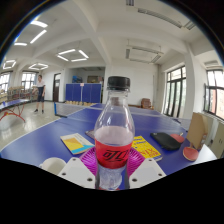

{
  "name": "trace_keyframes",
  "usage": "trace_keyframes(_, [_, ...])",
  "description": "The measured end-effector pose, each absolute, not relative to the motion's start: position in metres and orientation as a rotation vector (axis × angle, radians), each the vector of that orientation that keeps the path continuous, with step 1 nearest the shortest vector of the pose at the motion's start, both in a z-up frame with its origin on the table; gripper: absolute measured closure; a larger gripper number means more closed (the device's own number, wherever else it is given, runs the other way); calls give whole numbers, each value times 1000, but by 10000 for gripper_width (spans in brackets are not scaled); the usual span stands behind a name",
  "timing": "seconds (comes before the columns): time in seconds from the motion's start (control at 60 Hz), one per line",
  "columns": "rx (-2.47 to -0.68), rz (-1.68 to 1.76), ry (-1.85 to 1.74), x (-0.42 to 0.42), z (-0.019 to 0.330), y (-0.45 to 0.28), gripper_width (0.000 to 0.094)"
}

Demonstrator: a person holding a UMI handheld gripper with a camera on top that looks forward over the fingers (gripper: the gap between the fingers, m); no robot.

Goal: Pour water

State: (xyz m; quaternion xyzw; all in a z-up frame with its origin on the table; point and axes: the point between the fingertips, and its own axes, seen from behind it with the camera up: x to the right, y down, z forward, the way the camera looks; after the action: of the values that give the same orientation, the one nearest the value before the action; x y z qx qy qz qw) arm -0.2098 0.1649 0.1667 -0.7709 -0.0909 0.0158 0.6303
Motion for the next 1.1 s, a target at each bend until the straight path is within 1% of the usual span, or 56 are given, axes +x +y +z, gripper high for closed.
trace_keyframes(0.1, [-1815,72,-196,-208,125,163,607])
trace_keyframes(0.117, [-1827,73,-196,-215,126,177,608])
trace_keyframes(0.133, [-1829,71,-195,-211,115,163,607])
trace_keyframes(0.217, [-1864,61,-193,-206,83,149,597])
trace_keyframes(0.233, [-1826,61,-193,-207,96,160,601])
trace_keyframes(0.3, [-1812,44,-192,-204,93,156,585])
trace_keyframes(0.35, [-1810,43,-175,-202,93,156,541])
trace_keyframes(0.4, [-1816,44,-172,-203,96,153,470])
trace_keyframes(0.467, [-1873,47,-179,-201,87,156,370])
trace_keyframes(0.483, [-1900,45,-180,-201,82,155,310])
trace_keyframes(0.517, [-1941,40,-175,-198,78,151,130])
trace_keyframes(0.533, [-1945,38,-173,-199,78,146,62])
trace_keyframes(0.567, [-1957,26,-160,-197,84,138,108])
trace_keyframes(0.65, [-1979,-7,-133,-188,102,117,71])
trace_keyframes(0.683, [-1986,-13,-127,-190,109,103,87])
trace_keyframes(0.933, [-2055,-77,-62,-194,165,-37,86])
trace_keyframes(1.1, [-2062,-104,-24,-204,189,-126,84])
